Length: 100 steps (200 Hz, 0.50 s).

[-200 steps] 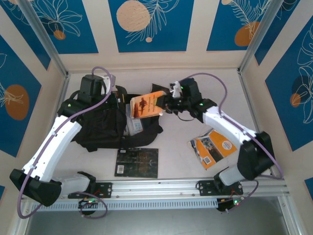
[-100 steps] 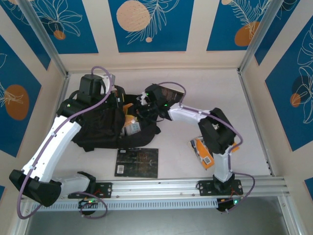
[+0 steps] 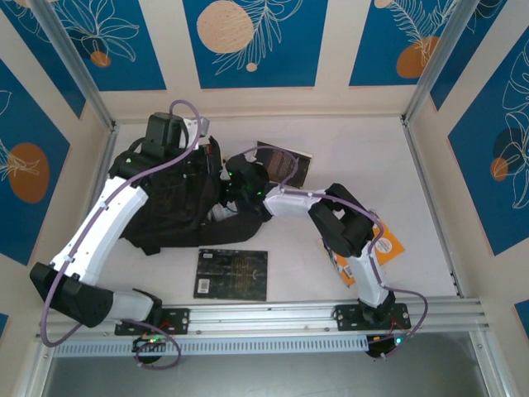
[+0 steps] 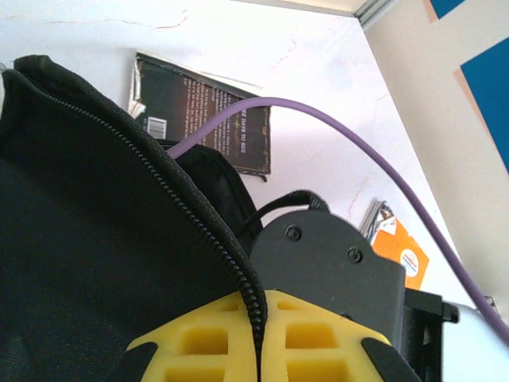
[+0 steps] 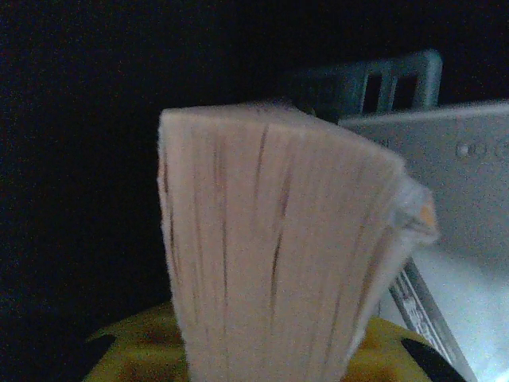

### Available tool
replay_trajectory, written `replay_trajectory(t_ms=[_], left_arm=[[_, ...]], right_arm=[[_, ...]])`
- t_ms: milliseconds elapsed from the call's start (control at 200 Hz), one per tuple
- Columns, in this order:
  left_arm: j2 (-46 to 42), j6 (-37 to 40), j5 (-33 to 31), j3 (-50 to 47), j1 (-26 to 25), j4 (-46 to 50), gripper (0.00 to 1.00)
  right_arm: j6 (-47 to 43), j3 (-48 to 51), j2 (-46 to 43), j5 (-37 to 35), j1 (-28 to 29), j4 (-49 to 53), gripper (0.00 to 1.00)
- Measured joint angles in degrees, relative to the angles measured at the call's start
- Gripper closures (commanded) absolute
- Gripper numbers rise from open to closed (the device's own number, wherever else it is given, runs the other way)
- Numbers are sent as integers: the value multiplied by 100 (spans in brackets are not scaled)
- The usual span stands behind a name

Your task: Pack books, pencil case, and school supplies into a backpack

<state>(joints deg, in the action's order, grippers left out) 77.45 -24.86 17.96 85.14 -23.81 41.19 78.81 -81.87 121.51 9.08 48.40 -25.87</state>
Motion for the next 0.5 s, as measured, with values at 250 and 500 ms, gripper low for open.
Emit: replay_trajectory(t_ms=[250,500], left_arm=[[-2,90,-52,7,-11,4,100],[-278,83,-636,-494,-37,-28,100]], right_arm=[[-267,214,-140,-774,-70,24,92],[-824,387,-264,-699,-170,688,26]])
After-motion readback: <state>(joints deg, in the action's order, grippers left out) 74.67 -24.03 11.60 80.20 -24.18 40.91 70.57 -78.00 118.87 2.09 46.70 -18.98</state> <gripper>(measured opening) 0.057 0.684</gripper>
